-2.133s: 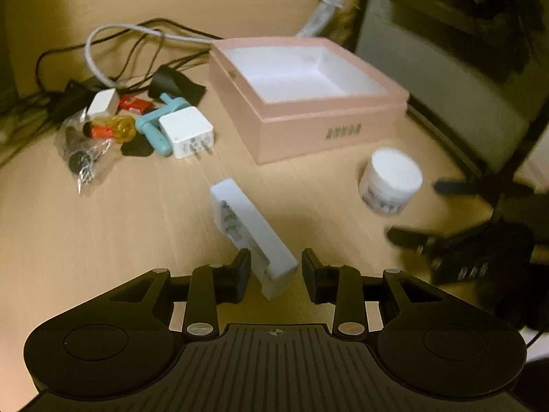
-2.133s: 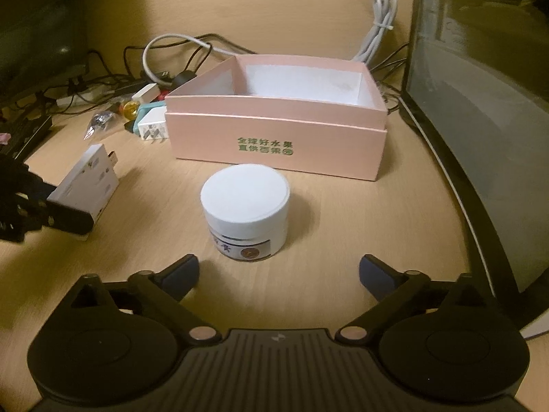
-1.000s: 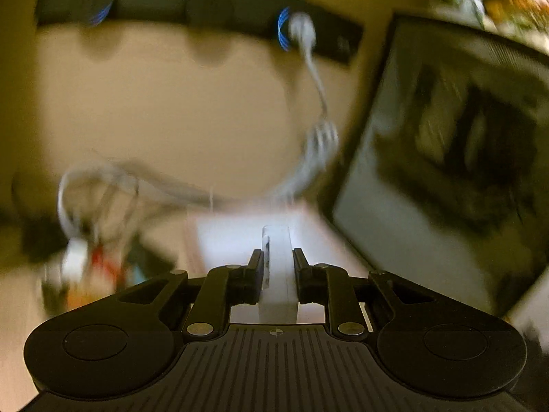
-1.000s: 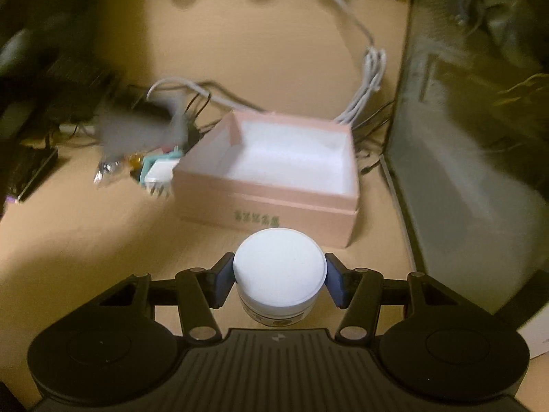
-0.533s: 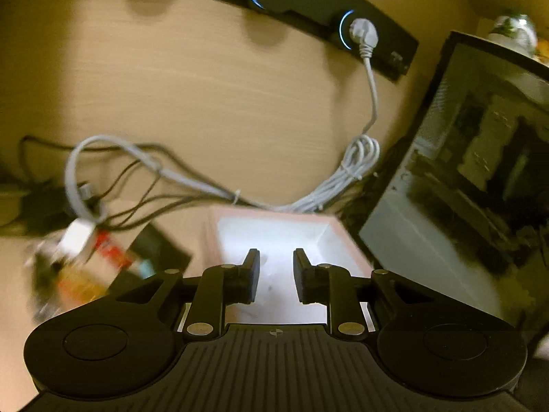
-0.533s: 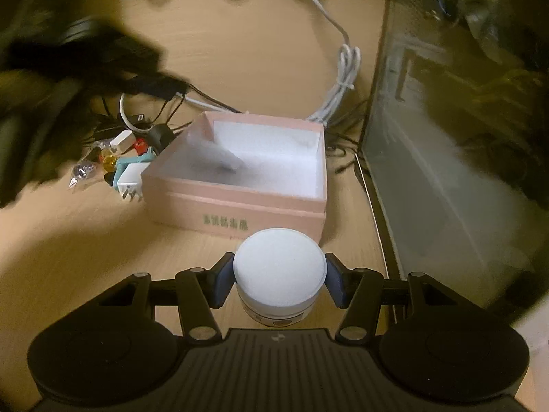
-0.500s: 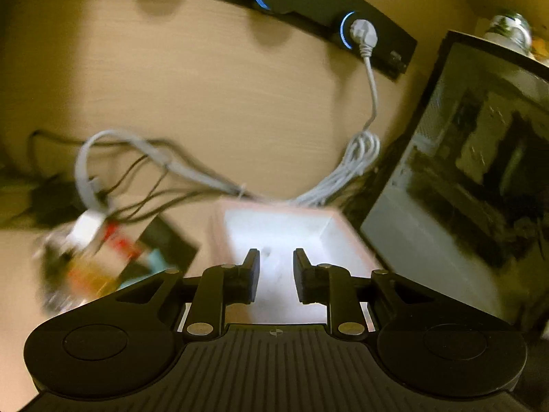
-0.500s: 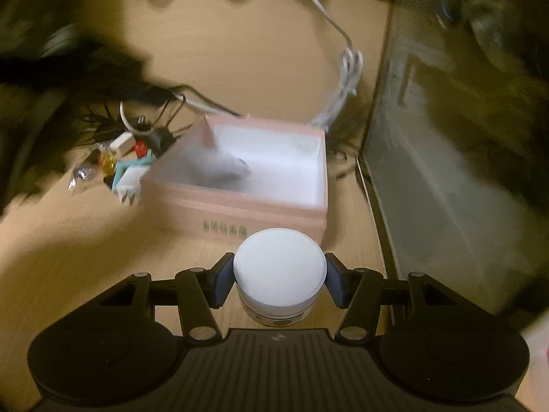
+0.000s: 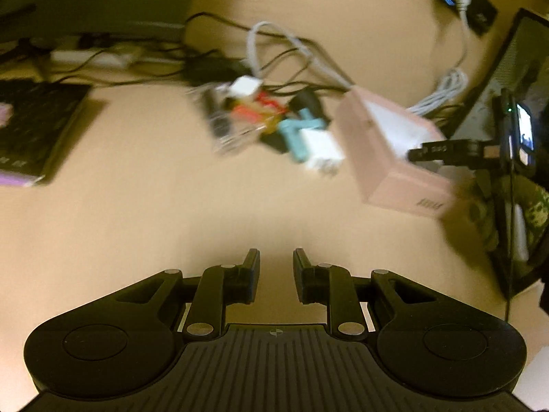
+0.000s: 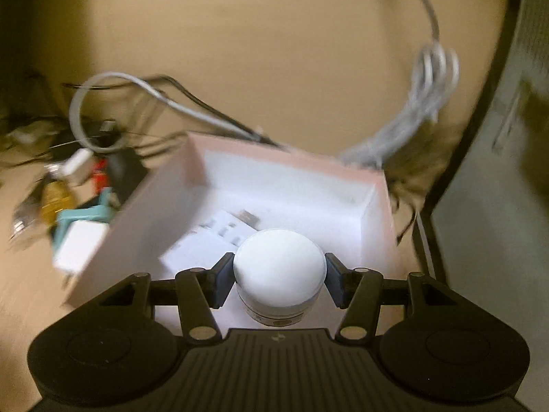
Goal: Organize rigid objects
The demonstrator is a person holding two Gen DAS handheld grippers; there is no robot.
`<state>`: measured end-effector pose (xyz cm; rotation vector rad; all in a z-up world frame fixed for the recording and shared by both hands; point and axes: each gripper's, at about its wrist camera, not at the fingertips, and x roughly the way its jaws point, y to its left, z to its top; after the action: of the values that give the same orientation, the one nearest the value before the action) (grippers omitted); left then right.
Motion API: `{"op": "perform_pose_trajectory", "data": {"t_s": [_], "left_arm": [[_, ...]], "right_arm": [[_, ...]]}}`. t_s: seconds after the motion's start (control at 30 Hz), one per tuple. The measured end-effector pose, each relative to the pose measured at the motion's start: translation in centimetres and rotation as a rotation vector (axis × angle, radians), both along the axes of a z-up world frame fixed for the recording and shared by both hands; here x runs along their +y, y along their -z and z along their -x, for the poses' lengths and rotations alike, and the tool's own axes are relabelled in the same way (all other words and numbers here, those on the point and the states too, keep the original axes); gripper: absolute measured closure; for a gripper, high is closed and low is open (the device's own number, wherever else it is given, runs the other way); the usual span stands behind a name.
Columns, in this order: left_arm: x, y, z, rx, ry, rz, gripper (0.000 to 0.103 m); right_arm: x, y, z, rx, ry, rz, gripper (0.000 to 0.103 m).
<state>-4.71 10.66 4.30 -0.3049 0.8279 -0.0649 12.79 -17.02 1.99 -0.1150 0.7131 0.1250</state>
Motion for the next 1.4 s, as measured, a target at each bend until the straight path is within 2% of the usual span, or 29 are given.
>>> {"op": "perform_pose_trajectory", "data": {"t_s": [0.07,0.2,0.33,0.4,0.47,0.6,0.73,0.87,0.97,1.07,1.23,1.3,1.4], "left_arm": [[0.6,0.4,0.4,0.019,-0.021,-0.010,0.080],[0.6,0.7,-0.4,0.045,-0.027,-0.023,0.080],[-0.5,0.2,-2.4,0.037,-0.010,-0.052,0.080],[-1.1,0.0,-3.5,0.026,0.005,-0.056,0.080],[-1.8,-0.2,-4.6,0.019,0.029,-0.058,0.080],[-3.1,-0.6,-6.8,-0.013,0.075,-0.058,0.080],[-3.9,-0.9,-9.3,-0.060,0.099,-0.060,0.080],[-4.4,-1.0,-12.0,-0.140,0.179,-0.117,0.080],[-4.4,-1.2,-13.9,-0.162,0.220,-0.176,0.080],[-4.8,-1.2,-16.5,-0.145,0.263,-0.197,0.079],[-6.3,-0.1,-20.5,-0.076,0.299,-0.275,0.077],[-6.5,0.3,-21.3,-0.075,0.321,-0.281,0.067],[-6.6,0.6,-22.0,-0.077,0.330,-0.261,0.066]], "right_arm": [[-0.4,1.0,-0.6,0.048,0.040,-0.027,0.048],[0.0,1.6,-0.2,0.042,0.014,0.013,0.048],[-0.1,1.0,0.0,0.070,-0.006,-0.002,0.047],[-0.2,-0.1,1.4,0.032,-0.009,-0.008,0.043],[-0.2,-1.5,3.3,-0.038,-0.032,0.002,0.034],[0.1,-3.3,8.0,-0.156,-0.074,0.054,0.034],[0.5,-3.6,12.1,-0.212,-0.118,0.051,0.033],[1.4,-2.8,15.5,-0.200,-0.146,0.065,0.033],[2.0,-1.8,17.7,-0.187,-0.164,0.095,0.033],[2.3,-0.6,19.3,-0.161,-0.170,0.115,0.033],[2.1,1.1,20.5,-0.087,-0.137,0.118,0.033],[1.7,1.4,20.7,-0.061,-0.115,0.113,0.033],[1.2,1.6,21.0,-0.047,-0.084,0.116,0.033]]}}
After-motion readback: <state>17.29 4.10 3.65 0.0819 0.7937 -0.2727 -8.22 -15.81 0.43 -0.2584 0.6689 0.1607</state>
